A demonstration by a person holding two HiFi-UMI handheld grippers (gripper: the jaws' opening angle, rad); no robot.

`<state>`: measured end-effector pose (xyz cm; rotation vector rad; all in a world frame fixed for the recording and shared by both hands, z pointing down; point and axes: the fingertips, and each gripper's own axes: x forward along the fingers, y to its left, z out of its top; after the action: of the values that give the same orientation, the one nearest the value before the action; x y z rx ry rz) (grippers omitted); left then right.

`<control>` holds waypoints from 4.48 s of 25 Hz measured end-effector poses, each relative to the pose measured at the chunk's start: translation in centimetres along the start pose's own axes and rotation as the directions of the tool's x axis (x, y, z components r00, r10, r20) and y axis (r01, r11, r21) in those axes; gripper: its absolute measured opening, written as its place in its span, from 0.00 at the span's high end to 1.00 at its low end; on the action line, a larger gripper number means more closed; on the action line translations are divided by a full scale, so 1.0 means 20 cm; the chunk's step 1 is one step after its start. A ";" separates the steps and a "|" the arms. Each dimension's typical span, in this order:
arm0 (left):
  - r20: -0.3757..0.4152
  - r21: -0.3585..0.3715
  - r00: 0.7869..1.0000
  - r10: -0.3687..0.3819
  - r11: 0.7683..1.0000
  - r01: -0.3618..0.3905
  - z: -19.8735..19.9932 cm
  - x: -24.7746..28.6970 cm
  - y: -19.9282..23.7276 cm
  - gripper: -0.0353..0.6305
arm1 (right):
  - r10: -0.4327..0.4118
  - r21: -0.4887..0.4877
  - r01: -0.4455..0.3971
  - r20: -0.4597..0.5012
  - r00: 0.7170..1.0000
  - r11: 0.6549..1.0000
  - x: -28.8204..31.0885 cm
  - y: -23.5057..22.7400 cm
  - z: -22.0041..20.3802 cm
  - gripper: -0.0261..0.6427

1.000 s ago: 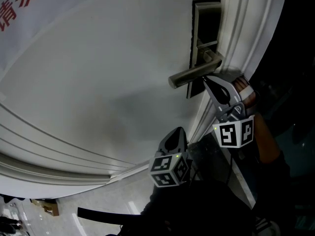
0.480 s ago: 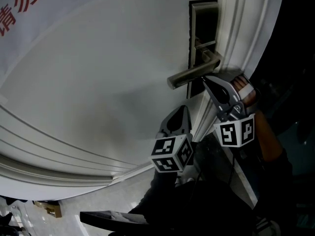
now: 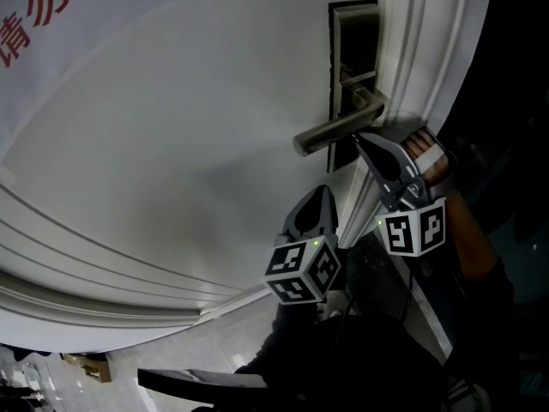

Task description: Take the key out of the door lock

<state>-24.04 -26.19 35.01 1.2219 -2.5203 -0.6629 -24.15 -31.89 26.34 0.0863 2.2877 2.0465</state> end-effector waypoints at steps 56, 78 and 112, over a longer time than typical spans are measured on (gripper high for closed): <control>0.001 -0.002 0.999 -0.032 0.999 0.032 0.02 0.01 -0.04 0.95 | -0.008 -0.088 0.005 -0.036 0.999 0.996 -0.01 0.01 -0.01 0.94; 0.006 -0.011 1.000 -0.029 1.000 0.029 0.02 0.00 -0.04 0.95 | -0.009 -0.105 0.005 -0.040 0.999 0.994 -0.01 0.01 -0.01 0.94; 0.009 -0.022 0.998 -0.063 0.998 0.063 0.02 0.01 -0.10 0.95 | 0.011 -0.103 -0.015 -0.039 0.999 0.995 -0.09 0.02 -0.01 0.94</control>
<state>-23.05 -27.30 33.70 1.2986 -2.4833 -0.7095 -22.42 -32.17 26.73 0.0568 2.2033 2.1871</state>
